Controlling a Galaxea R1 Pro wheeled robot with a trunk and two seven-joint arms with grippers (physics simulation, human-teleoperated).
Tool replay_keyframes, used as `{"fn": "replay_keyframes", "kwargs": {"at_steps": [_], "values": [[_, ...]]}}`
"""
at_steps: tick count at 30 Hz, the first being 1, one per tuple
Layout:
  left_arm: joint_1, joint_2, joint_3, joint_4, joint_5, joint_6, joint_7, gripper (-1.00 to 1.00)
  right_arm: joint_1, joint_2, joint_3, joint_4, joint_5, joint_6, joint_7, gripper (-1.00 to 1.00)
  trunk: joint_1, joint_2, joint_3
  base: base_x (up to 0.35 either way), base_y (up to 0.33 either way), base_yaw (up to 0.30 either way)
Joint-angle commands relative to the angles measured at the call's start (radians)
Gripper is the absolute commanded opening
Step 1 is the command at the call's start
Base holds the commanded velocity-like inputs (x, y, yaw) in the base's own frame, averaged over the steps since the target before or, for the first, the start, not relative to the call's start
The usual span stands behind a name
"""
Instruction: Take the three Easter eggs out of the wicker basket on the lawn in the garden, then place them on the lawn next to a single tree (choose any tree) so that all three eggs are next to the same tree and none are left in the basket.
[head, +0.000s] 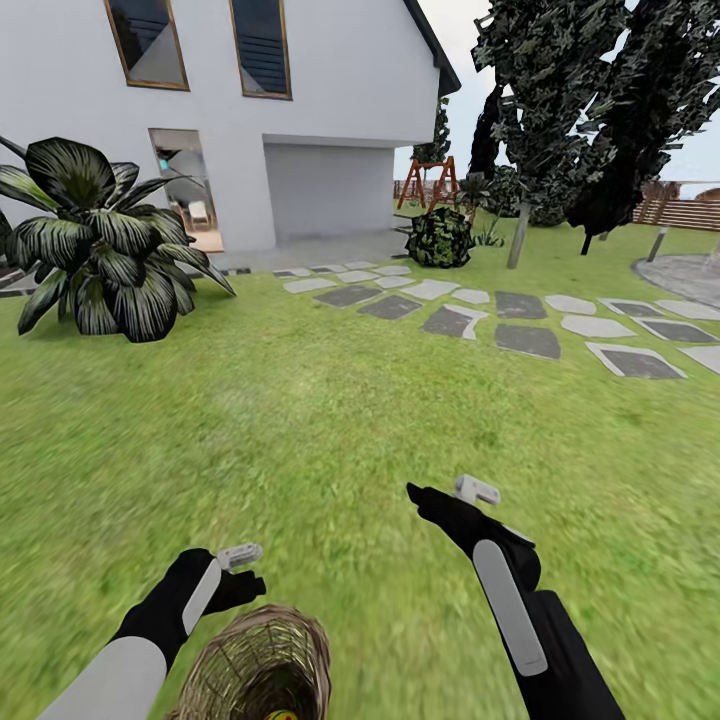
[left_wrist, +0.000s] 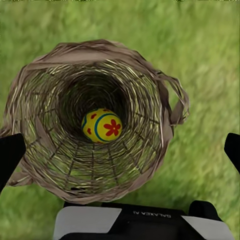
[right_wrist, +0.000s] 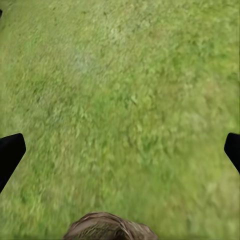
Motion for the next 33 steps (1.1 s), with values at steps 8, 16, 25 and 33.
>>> {"fn": "replay_keyframes", "kwargs": {"at_steps": [8,16,25,33], "values": [[-0.001,-0.002,0.001,0.003,0.010,-0.001,0.009,1.00,0.000,0.002,0.001,-0.002,-0.012,0.002,-0.010,1.00,0.031,-0.057,-0.026,0.000,0.000,0.000],[0.000,-0.004,0.002,0.018,0.007,-0.003,0.086,1.00,0.000,-0.001,0.000,-0.002,-0.030,0.002,-0.010,1.00,0.062,-0.113,-0.052,0.000,0.000,0.000],[0.000,-0.006,0.000,0.020,0.007,-0.004,0.114,1.00,0.000,-0.004,-0.007,0.002,-0.033,0.005,-0.010,1.00,0.096,-0.176,-0.080,0.000,0.000,0.000],[0.000,-0.008,-0.005,0.021,0.003,-0.006,0.115,1.00,0.000,-0.005,-0.010,0.004,-0.033,0.004,-0.010,1.00,0.127,-0.232,-0.105,0.000,0.000,0.000]]}}
